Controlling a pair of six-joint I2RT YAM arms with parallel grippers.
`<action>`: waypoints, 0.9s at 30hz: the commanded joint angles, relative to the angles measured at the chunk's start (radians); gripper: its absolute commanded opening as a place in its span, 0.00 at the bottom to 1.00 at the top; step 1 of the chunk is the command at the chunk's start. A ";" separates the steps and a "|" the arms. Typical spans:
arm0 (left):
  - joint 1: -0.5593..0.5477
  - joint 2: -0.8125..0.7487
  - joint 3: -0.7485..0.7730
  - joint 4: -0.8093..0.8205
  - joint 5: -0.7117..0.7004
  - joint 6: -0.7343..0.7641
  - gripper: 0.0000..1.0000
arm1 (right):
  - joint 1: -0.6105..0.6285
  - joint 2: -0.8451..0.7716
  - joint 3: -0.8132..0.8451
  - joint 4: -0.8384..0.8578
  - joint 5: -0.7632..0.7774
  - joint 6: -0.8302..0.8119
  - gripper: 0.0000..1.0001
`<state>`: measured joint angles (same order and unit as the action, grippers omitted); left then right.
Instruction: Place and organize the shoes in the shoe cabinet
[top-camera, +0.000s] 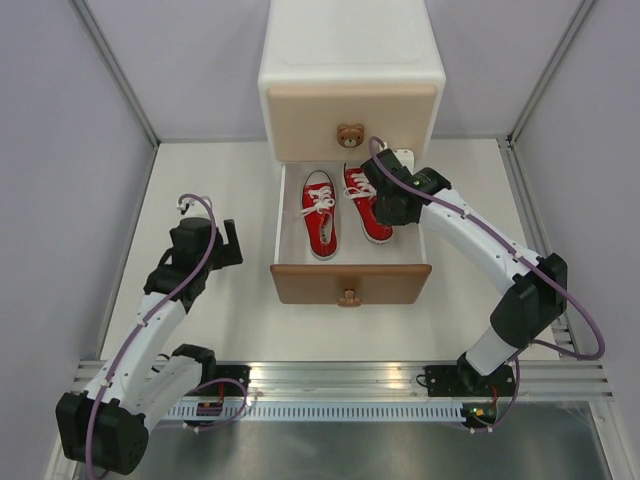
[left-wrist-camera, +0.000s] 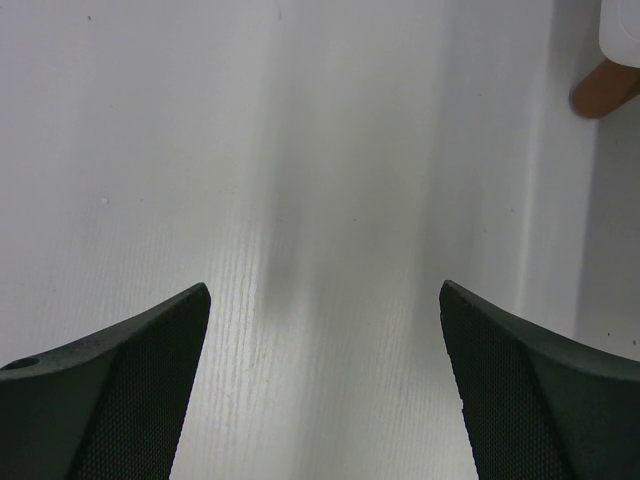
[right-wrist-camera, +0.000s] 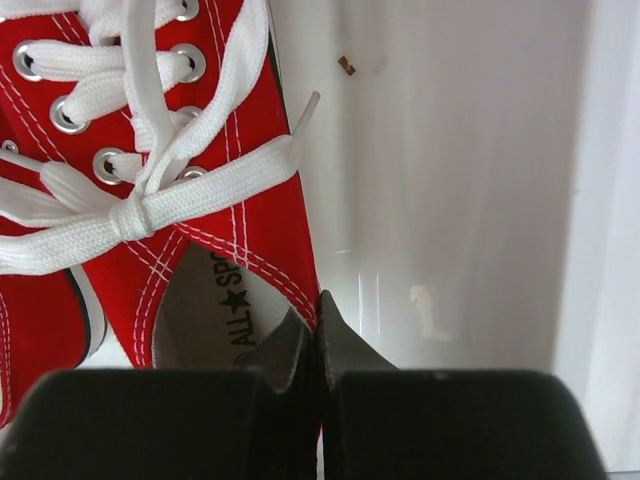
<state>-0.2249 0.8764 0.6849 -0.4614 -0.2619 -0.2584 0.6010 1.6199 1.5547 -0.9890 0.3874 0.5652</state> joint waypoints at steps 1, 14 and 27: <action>-0.004 -0.001 0.002 0.036 -0.011 0.033 0.98 | 0.011 0.037 0.050 0.092 0.034 0.058 0.01; -0.004 0.006 0.005 0.036 -0.003 0.031 0.98 | 0.028 0.146 0.077 0.105 0.022 0.134 0.04; -0.004 0.009 0.007 0.038 0.001 0.031 0.98 | 0.043 0.164 0.068 0.052 -0.008 0.139 0.03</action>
<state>-0.2249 0.8841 0.6849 -0.4610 -0.2611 -0.2584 0.6662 1.7584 1.6024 -1.0508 0.3870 0.7151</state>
